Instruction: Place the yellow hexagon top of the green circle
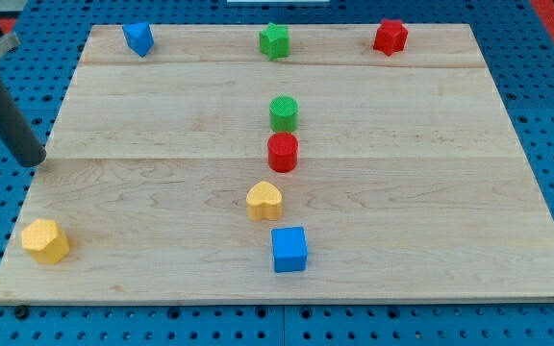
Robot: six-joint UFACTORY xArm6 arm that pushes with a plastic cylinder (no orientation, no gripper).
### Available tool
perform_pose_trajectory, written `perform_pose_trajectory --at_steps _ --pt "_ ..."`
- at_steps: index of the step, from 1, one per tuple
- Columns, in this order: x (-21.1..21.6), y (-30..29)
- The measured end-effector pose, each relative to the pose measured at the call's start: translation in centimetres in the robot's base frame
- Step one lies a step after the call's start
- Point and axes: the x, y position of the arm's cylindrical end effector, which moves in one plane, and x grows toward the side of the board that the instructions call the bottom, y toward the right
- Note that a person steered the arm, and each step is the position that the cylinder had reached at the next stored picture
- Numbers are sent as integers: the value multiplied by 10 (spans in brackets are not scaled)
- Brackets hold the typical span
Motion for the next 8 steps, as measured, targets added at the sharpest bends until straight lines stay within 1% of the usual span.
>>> perform_pose_trajectory --at_steps 1,2,3,5,6,7,8 --pt "0 5" --pt "7 57" --pt "8 127" --pt "70 182" --pt "67 222" --pt "73 260" --pt "76 271"
